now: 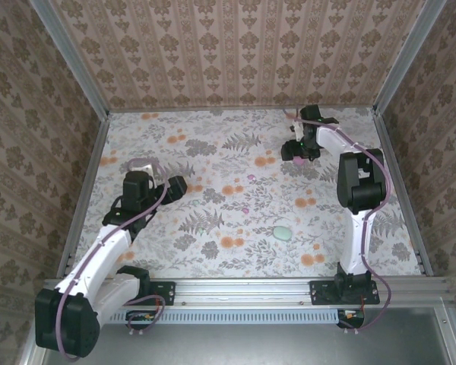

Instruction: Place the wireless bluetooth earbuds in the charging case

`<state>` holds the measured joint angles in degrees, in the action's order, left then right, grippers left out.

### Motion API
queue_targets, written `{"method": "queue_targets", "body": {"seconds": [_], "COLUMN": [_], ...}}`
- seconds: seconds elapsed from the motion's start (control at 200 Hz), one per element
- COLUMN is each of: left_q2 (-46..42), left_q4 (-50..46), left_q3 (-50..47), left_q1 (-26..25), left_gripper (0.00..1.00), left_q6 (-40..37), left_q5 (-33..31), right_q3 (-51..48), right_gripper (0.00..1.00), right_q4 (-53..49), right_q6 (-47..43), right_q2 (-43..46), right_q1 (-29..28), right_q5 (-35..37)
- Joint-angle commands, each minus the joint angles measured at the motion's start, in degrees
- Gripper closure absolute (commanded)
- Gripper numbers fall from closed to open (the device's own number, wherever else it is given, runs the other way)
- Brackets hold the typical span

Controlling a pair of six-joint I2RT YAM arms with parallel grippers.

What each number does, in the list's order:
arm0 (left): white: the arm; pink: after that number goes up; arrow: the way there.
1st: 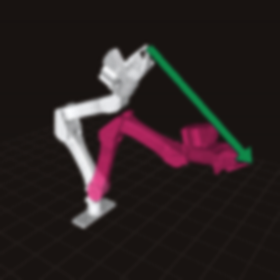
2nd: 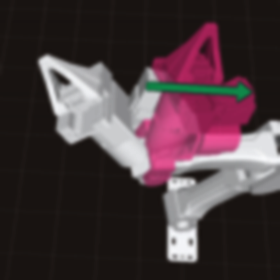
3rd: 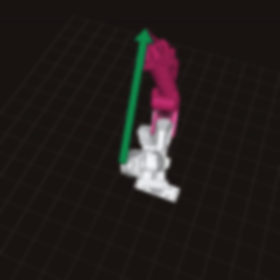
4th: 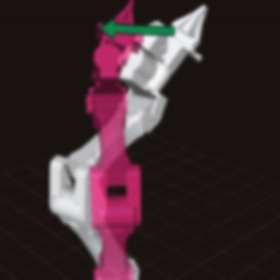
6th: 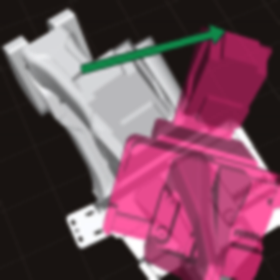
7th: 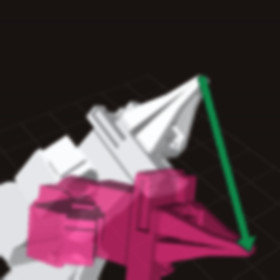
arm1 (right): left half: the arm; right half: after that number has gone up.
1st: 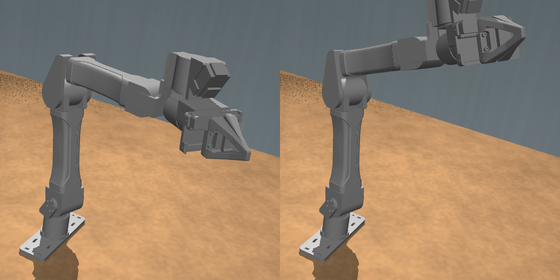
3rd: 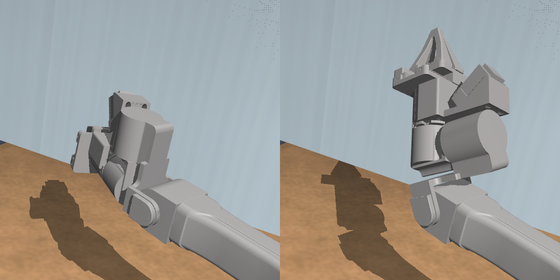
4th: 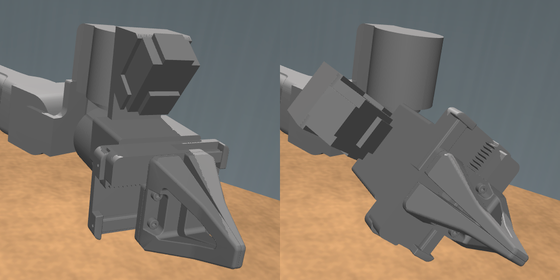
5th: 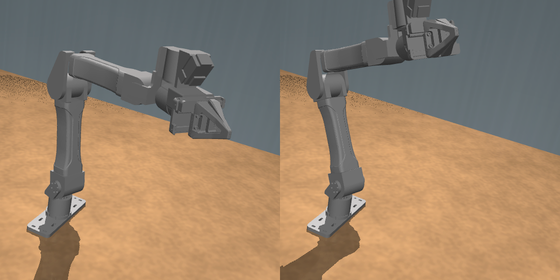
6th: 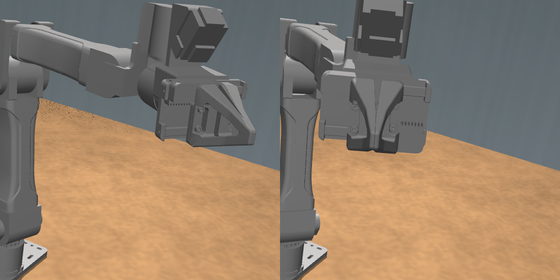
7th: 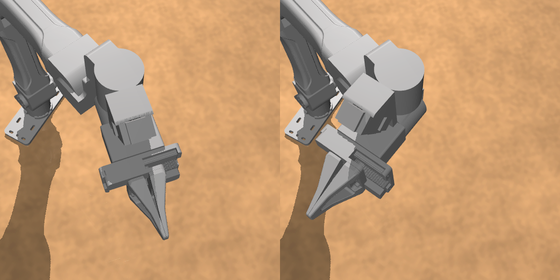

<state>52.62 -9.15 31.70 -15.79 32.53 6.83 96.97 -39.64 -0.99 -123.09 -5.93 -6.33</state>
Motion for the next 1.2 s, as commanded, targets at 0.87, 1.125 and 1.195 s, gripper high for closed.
{"method": "queue_targets", "body": {"seconds": [0.87,1.125,1.195], "left_q2": [-3.7,-4.7,-4.9], "left_q4": [-2.6,-3.2,-3.3], "left_q3": [1.1,0.7,0.5], "left_q1": [-0.5,-0.5,-0.5], "left_gripper": [0.00,0.00,0.00], "left_q6": [-1.2,-1.2,-1.1], "left_q5": [-2.1,-2.7,-2.8], "right_q3": [0.7,1.7,1.8], "right_gripper": [0.33,0.40,0.40], "right_q4": [0.9,0.3,0.3], "right_q6": [-2.2,-2.0,-2.0], "right_q2": [0.4,-2.2,-2.5], "right_q1": [-1.6,-1.2,-1.2], "right_q5": [8.8,7.1,7.1]}}
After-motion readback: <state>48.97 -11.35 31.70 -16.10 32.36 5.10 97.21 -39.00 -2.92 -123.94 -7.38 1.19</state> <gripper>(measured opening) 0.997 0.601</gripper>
